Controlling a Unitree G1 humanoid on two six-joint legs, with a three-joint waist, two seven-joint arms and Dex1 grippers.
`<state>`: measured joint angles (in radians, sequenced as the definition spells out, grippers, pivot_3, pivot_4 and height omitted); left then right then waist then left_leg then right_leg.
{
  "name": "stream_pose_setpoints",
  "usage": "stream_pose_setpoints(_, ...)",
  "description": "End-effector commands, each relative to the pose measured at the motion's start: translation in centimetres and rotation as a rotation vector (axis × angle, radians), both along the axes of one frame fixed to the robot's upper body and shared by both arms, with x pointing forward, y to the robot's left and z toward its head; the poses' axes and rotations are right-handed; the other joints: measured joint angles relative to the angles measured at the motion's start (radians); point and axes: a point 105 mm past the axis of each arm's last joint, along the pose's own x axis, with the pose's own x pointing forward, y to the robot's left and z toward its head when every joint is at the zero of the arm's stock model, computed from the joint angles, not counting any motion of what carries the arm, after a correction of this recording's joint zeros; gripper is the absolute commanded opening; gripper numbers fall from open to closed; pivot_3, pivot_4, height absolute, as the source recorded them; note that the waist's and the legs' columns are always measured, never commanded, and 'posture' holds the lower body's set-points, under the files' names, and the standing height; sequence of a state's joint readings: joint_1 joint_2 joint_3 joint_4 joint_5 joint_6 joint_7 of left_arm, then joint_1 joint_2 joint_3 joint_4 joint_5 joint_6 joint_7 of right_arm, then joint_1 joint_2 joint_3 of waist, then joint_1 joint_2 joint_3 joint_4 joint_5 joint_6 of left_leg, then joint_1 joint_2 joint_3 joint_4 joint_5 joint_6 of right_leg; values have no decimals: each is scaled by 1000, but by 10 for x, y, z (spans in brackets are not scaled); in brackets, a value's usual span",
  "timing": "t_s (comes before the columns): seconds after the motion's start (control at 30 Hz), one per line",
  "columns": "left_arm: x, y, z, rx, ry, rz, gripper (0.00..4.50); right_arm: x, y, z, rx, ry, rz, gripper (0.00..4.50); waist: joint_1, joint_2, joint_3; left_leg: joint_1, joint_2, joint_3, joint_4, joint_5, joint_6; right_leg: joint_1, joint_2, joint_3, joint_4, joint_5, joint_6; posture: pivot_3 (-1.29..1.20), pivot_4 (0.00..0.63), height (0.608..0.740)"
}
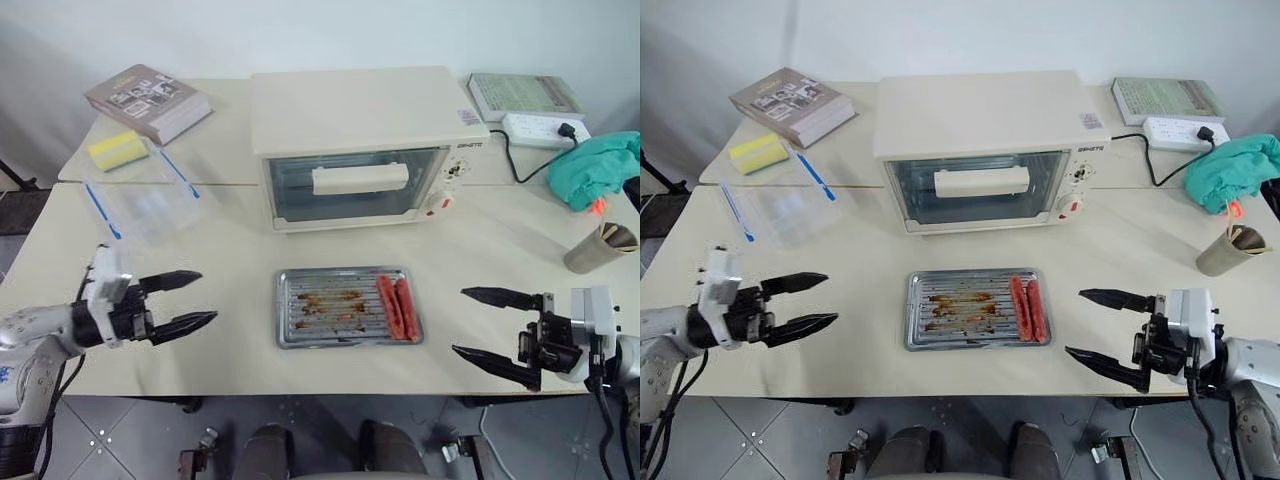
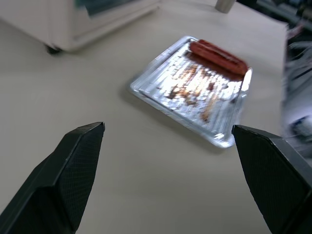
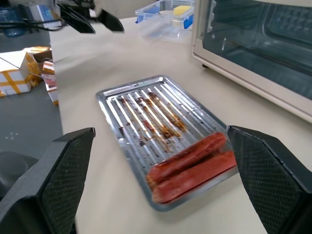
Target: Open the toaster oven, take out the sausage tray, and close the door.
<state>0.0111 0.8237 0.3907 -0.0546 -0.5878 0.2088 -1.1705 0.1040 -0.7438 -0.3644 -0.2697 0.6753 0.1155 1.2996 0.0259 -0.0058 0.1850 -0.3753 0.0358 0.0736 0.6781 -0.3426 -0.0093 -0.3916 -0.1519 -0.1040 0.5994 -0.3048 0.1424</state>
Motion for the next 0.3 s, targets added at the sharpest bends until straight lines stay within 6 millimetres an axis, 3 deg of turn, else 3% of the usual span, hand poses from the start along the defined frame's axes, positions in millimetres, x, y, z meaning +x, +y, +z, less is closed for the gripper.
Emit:
stream_pose_setpoints(0.03,-18,16,4,154,-165,11,4447,-1,-2,2,-32,-50,45,4500,-4,0,0,0,0,1,0,0,1,0,0,0,0,0,0,0,150,740)
stream_pose_setpoints(0.3,-26,15,-3,119,-163,38,4447,0,-10,-6,-82,-82,114,4500,-1,0,0,2,2,6,3,-4,3,0,0,0,1,1,1,0,150,740)
